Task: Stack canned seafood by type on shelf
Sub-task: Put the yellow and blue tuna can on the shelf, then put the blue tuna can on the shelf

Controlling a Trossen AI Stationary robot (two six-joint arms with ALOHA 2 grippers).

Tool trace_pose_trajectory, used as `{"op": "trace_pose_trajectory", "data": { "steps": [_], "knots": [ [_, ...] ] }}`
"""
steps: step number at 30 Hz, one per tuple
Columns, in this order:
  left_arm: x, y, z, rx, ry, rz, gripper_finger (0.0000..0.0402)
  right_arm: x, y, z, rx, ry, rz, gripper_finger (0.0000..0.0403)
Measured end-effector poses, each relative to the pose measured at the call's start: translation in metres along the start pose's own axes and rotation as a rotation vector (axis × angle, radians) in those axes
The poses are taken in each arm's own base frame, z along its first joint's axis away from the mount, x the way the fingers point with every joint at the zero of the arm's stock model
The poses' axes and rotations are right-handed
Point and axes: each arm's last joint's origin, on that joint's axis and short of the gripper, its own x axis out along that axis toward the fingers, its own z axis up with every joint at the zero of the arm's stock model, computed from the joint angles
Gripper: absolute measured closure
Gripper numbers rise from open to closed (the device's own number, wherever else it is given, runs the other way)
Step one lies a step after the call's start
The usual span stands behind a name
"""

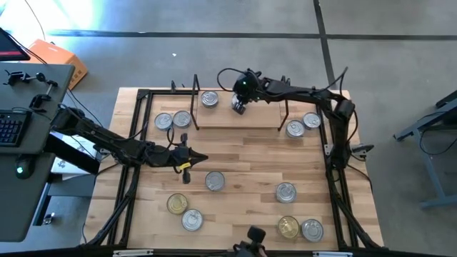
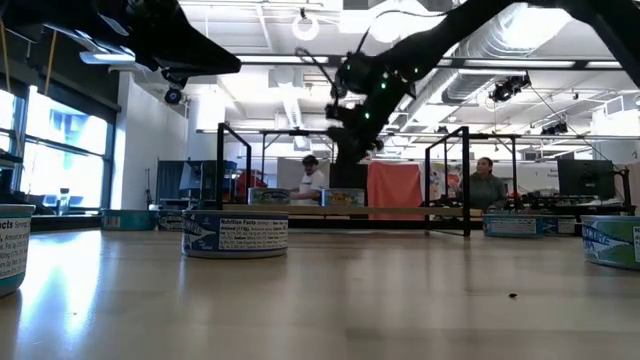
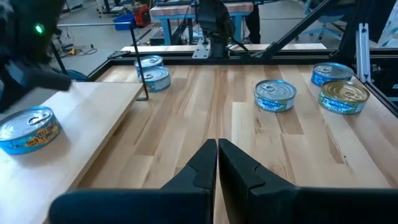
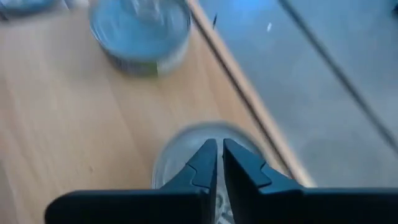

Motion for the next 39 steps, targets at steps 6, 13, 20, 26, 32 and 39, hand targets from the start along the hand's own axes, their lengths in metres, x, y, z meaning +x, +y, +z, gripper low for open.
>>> {"op": "trace_pose_trajectory", "data": {
  "steps": [6,13,20,26,32,39],
  "knots": [
    [0.000,0.000,0.000,-0.007,0.003,0.000,0.0395,-0.037,0.019,0.024,-0.058,-0.152,0.020,0.0387],
    [-0.003,-0.006,-0.005,-0.031,0.045,-0.026,0.0395,-0.063,0.095,0.029,-0.230,-0.209,0.192,0.0387],
    [-0.004,-0.020,-0.013,-0.009,0.079,-0.066,0.0395,-0.068,0.160,-0.033,-0.257,-0.211,0.317,0.0387],
    [0.007,-0.031,-0.031,-0.004,0.154,-0.058,0.0395,-0.103,0.201,-0.092,-0.205,-0.283,0.468,0.0387],
    [0.028,-0.030,-0.059,-0.108,0.325,-0.118,0.0395,-0.126,0.232,-0.130,-0.149,-0.351,0.606,0.0387],
    [0.068,-0.021,-0.079,-0.204,0.400,-0.135,0.0401,-0.120,0.244,-0.151,-0.114,-0.386,0.567,0.0387]
  ]
}}
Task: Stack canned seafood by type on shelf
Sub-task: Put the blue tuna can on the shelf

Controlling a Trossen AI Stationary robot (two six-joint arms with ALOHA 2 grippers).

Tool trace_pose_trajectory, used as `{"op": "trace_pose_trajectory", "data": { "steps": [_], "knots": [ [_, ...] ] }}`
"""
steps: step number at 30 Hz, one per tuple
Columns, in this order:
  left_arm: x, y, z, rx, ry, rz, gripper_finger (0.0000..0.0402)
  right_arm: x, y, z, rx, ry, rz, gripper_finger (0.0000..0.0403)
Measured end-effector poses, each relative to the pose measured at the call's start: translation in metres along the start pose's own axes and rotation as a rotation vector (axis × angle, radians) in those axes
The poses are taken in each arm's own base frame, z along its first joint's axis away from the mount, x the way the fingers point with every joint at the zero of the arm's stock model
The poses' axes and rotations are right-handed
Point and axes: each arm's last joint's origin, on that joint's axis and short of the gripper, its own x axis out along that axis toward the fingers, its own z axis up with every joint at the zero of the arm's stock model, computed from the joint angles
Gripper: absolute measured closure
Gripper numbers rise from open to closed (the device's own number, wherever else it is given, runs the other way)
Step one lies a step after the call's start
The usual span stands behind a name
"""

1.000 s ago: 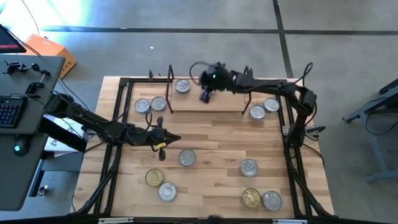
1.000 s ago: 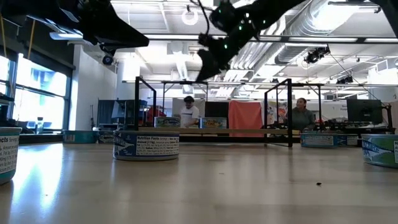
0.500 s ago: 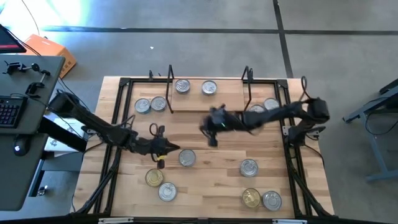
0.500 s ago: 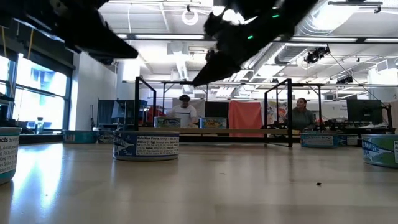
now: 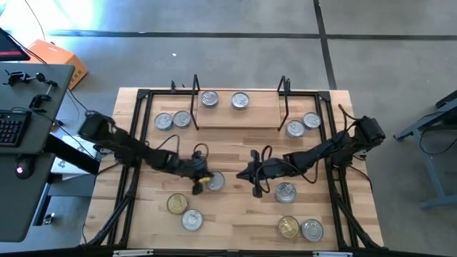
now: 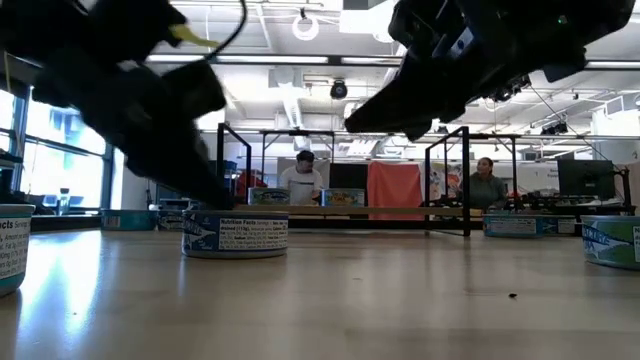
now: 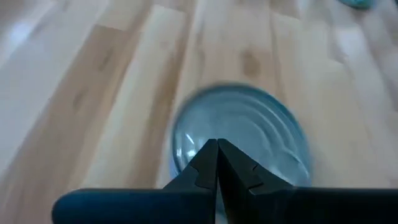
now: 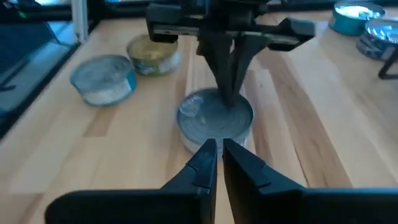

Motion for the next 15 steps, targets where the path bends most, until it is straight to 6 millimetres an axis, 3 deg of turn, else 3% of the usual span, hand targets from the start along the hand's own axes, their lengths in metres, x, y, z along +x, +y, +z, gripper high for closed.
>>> {"op": "trace_pose_trajectory", "data": {
  "steps": [5,8,12,15],
  "knots": [
    [0.028,0.006,0.037,0.087,-0.081,0.018,0.0401,0.001,-0.009,0.000,0.045,-0.013,-0.133,0.0384],
    [0.033,0.007,0.060,0.159,-0.077,0.039,0.0401,0.003,-0.018,0.000,0.083,-0.013,-0.191,0.0371],
    [0.020,0.004,0.072,0.241,0.070,0.064,0.0401,0.011,-0.022,-0.010,0.063,0.053,-0.106,0.0346],
    [0.005,-0.002,0.063,0.279,0.206,0.046,0.0401,0.019,-0.022,-0.018,0.037,0.072,-0.059,0.0336]
  ]
}}
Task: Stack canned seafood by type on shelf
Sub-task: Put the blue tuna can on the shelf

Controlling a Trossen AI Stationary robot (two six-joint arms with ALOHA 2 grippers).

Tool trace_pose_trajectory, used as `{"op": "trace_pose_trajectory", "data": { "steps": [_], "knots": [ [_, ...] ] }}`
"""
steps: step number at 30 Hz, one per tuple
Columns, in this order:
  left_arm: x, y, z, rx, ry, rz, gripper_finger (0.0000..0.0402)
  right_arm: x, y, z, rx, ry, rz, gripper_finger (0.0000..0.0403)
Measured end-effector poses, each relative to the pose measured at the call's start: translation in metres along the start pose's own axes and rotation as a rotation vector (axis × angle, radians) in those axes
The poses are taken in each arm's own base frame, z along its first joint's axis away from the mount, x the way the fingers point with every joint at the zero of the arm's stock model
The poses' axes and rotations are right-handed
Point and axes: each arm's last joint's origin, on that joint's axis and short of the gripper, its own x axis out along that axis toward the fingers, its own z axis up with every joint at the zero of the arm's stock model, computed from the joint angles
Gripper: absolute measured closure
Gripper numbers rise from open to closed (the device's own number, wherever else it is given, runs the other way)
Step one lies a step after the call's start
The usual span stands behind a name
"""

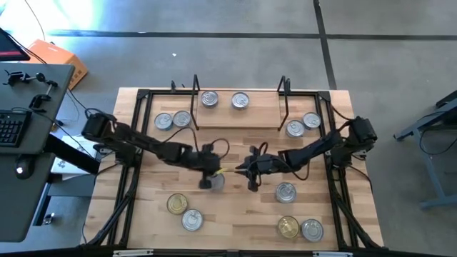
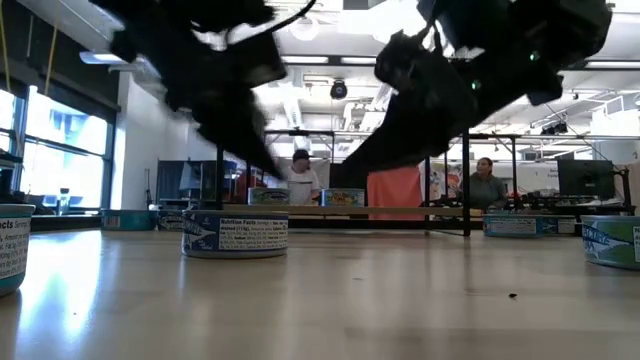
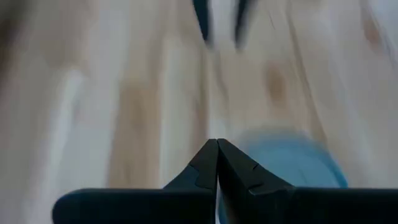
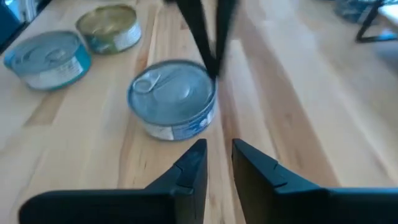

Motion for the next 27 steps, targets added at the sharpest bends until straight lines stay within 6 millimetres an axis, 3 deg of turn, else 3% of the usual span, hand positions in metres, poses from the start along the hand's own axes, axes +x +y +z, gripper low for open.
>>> {"op": "trace_pose_trajectory", "data": {
  "steps": [4,8,16,20,27],
  "knots": [
    [-0.001,-0.012,-0.015,0.008,0.089,-0.110,0.0401,0.011,0.001,-0.007,0.000,-0.027,0.011,0.0335],
    [0.015,-0.013,-0.023,-0.005,0.035,-0.130,0.0401,0.015,0.002,-0.011,-0.007,-0.026,0.030,0.0341],
    [0.049,0.015,-0.008,-0.118,-0.200,-0.008,0.0401,-0.009,0.001,0.005,-0.033,0.030,0.012,0.0367],
    [0.041,0.028,0.010,-0.118,-0.261,0.040,0.0401,-0.017,0.000,0.008,-0.033,0.051,-0.034,0.0378],
    [0.027,0.011,0.010,0.156,-0.219,0.009,0.0400,-0.020,0.008,-0.001,-0.063,0.083,-0.063,0.0390]
  ]
}}
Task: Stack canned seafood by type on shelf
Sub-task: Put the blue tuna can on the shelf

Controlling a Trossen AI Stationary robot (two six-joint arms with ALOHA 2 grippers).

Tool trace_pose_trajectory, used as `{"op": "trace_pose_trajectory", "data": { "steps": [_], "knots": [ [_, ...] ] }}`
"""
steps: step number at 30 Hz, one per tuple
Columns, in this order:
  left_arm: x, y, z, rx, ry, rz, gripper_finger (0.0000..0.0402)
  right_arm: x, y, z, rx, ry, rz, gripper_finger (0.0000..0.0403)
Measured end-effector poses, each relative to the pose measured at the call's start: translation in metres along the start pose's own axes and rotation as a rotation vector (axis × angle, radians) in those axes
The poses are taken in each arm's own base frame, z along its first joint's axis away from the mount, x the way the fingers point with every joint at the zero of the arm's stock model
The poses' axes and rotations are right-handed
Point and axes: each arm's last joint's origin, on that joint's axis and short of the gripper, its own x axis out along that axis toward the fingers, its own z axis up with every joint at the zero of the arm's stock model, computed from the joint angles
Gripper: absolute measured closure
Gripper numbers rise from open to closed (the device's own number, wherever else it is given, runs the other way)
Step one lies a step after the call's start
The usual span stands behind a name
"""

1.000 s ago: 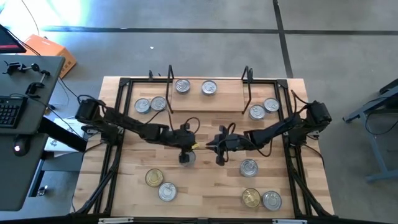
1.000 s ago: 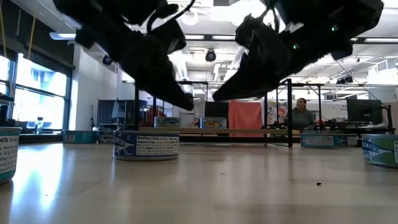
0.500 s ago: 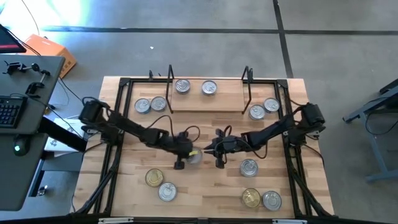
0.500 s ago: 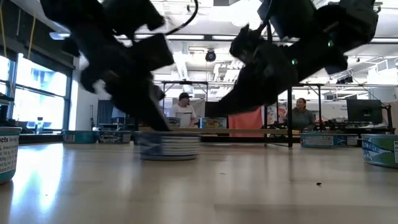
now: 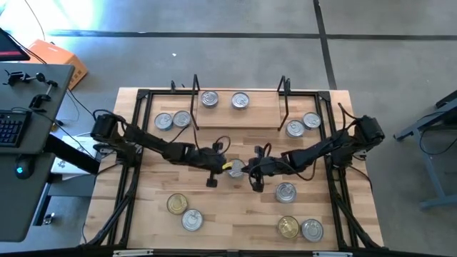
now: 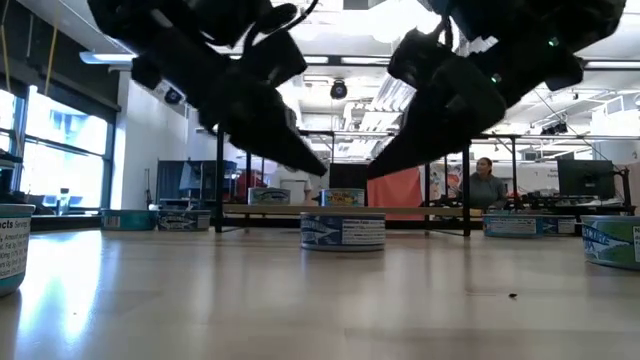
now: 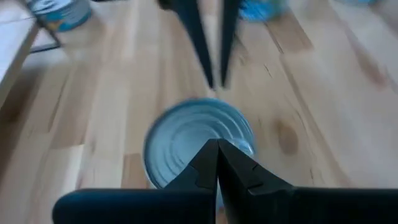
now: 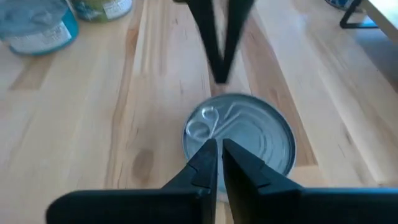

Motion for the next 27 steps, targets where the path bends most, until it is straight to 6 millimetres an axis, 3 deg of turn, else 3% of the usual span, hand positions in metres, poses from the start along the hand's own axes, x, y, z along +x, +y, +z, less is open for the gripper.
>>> {"op": "trace_pose_trajectory", "data": {
  "steps": [4,9,13,16,21,27],
  "knots": [
    [-0.001,-0.013,-0.004,0.185,0.009,-0.047,0.0370,-0.005,0.009,-0.018,0.009,0.021,-0.035,0.0398],
    [0.000,-0.009,-0.004,0.175,0.001,-0.055,0.0298,-0.011,0.013,-0.039,0.098,0.007,-0.072,0.0402],
    [0.008,-0.002,-0.011,0.199,0.019,-0.094,0.0249,-0.012,0.012,-0.042,0.149,-0.031,-0.066,0.0402],
    [0.019,-0.002,-0.023,0.288,0.070,-0.080,0.0235,-0.012,0.012,-0.040,0.160,-0.063,-0.058,0.0402],
    [0.032,-0.002,-0.030,0.350,0.086,-0.020,0.0259,-0.013,0.014,-0.035,0.083,-0.111,-0.025,0.0402],
    [0.032,-0.003,-0.030,0.338,0.076,-0.017,0.0371,-0.013,0.016,-0.035,-0.156,-0.108,0.012,0.0383]
  ]
}}
